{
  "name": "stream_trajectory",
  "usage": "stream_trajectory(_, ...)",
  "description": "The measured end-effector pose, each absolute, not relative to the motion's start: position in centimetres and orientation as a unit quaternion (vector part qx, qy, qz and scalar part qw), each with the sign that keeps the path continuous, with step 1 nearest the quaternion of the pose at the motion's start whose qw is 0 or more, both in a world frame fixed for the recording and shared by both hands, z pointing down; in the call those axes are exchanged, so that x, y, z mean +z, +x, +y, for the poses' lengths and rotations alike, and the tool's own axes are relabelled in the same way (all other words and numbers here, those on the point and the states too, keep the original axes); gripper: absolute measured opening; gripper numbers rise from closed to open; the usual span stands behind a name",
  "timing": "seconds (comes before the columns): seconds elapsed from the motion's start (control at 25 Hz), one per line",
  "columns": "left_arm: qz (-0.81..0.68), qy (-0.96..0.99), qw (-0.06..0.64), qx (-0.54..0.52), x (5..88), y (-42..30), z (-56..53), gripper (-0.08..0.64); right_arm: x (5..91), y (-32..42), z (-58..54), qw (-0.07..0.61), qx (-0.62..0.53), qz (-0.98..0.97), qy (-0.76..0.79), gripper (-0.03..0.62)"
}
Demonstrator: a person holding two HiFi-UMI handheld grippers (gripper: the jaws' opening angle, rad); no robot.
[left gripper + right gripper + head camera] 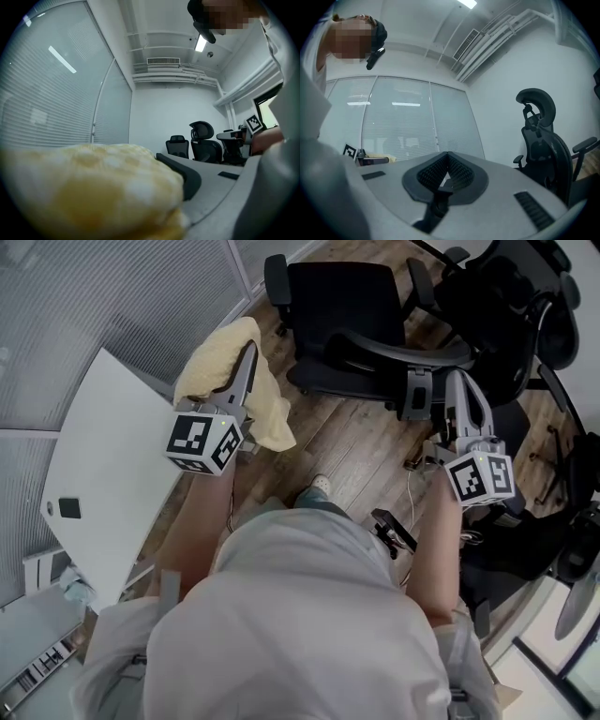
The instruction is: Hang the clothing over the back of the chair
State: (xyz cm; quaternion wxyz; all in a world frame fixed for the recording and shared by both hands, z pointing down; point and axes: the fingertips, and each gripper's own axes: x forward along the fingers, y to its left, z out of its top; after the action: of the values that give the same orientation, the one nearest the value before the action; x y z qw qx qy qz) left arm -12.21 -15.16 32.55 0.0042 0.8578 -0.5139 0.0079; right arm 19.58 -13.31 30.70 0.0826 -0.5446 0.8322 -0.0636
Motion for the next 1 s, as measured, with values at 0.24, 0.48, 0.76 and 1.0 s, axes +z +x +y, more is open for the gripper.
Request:
stream_trajectory(0.24,-0.526,0.85,0.007,0.006,32.4,-11.5,-15.1,0.063,31.1,20.7,-14.3,0.089,-0.071,0.84,-0.531,0.021)
stream_trajectory(0.48,-0.519,0.855,0.006,0.014,32.3,-10.2,-14.8,0.063,31.9,21.3,-14.7,0.093,-0.083,0.842,-0.526,0.021)
stream_trajectory(0.76,-0.502,0.864,0.009,0.022,32.3,-9.5,-16.1,0.063,33.0,21.7,-15.5,0.089,-0.1,0.833,-0.536,0.021)
stream_trajectory(1.0,-0.481,0.876,0.017,0.024,32.7,-8.9,-18.1,0.063,32.8,22.0,-17.0,0.086,-0.1,0.823,-0.552,0.021)
